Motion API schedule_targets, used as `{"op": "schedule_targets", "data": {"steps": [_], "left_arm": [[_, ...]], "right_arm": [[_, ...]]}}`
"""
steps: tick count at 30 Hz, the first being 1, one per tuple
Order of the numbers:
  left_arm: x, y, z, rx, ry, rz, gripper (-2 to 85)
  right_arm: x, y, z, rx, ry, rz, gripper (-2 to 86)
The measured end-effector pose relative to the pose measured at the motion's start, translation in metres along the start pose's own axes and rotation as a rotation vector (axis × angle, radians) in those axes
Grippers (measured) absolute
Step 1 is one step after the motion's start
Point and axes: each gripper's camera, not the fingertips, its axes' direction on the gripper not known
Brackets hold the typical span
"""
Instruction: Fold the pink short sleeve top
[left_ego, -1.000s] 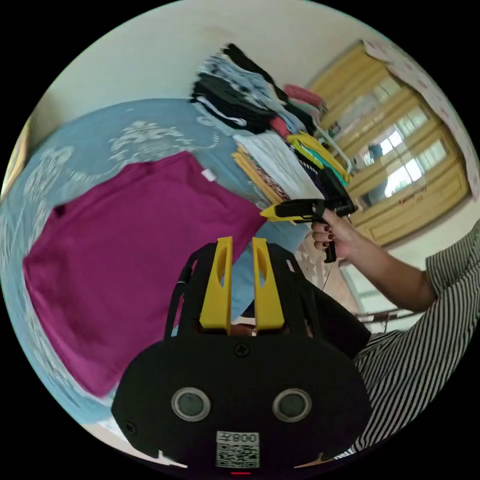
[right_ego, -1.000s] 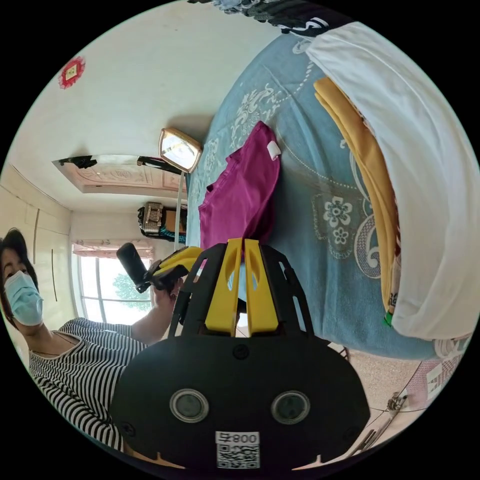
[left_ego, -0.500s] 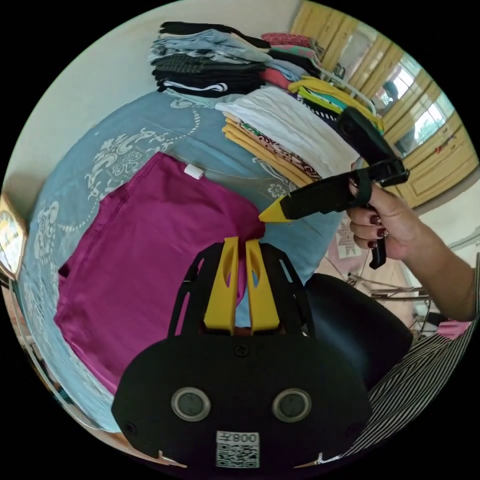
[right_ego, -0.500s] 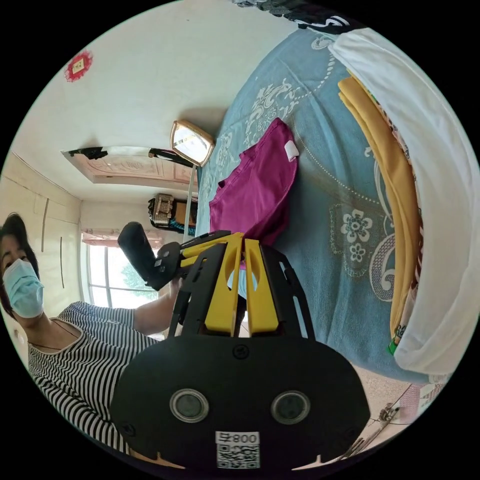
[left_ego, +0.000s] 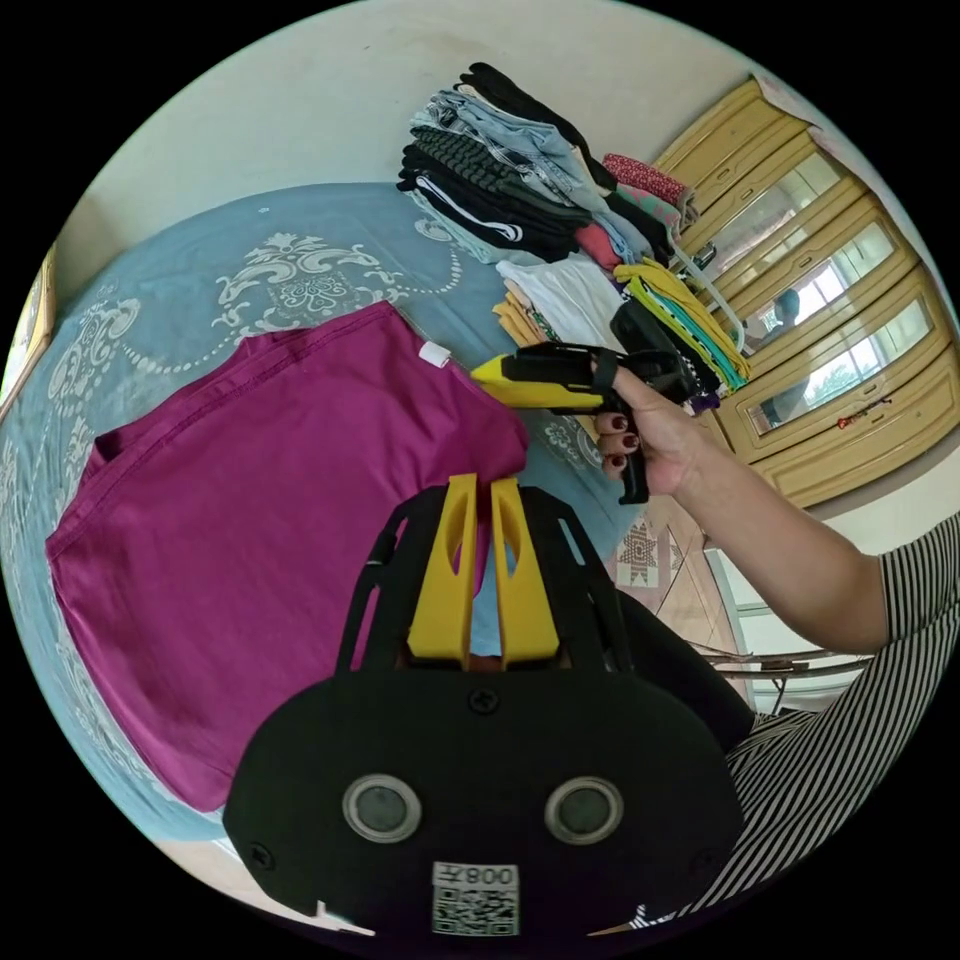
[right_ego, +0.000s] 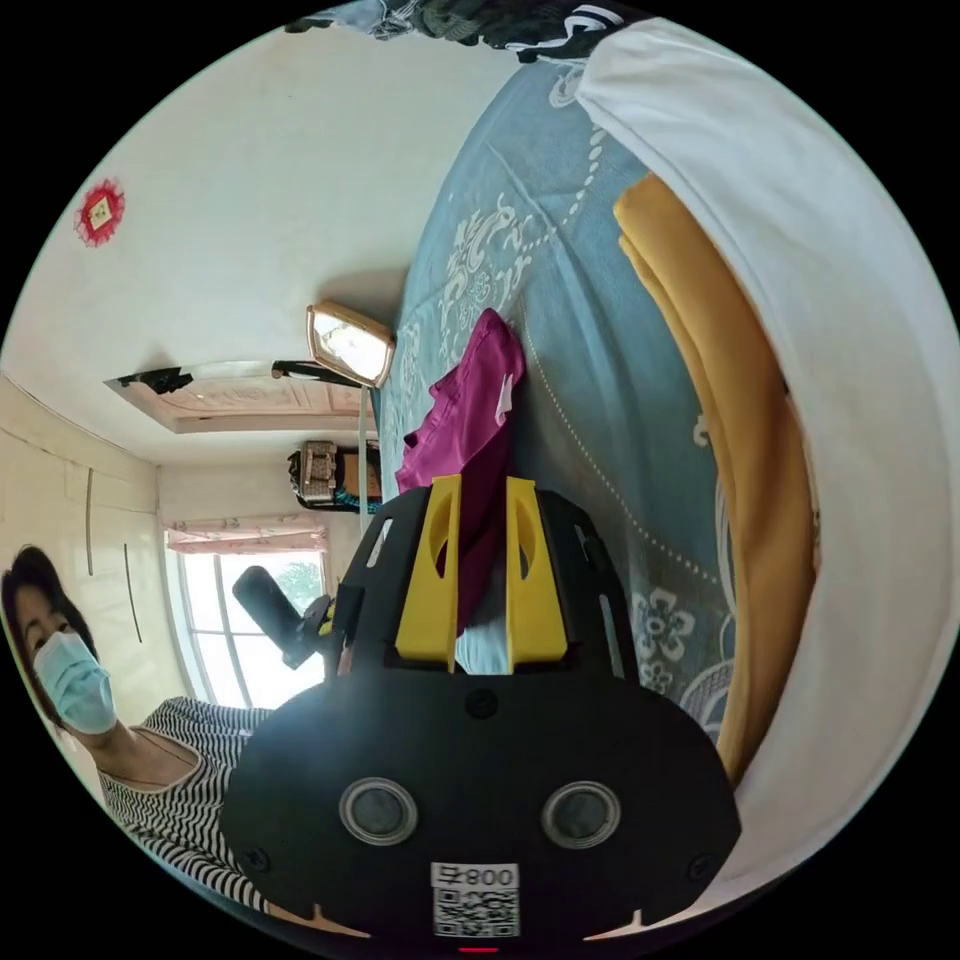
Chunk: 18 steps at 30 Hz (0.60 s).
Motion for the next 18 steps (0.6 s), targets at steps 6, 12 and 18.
{"op": "schedule_targets", "data": {"steps": [6, 12, 18], "left_arm": [[0.005, -0.01, 0.002, 0.011, 0.014, 0.008, 2.2], [0.005, -0.011, 0.006, 0.01, 0.032, 0.021, 2.2], [-0.004, -0.003, 0.01, 0.002, 0.04, 0.039, 2.1]], "right_arm": [[-0.012, -0.056, 0.018, 0.021, 0.009, 0.039, 8.2], [-0.036, -0.112, 0.048, -0.022, 0.078, 0.037, 7.2], [-0.071, -0.172, 0.075, -0.049, 0.115, 0.011, 6.7]]}}
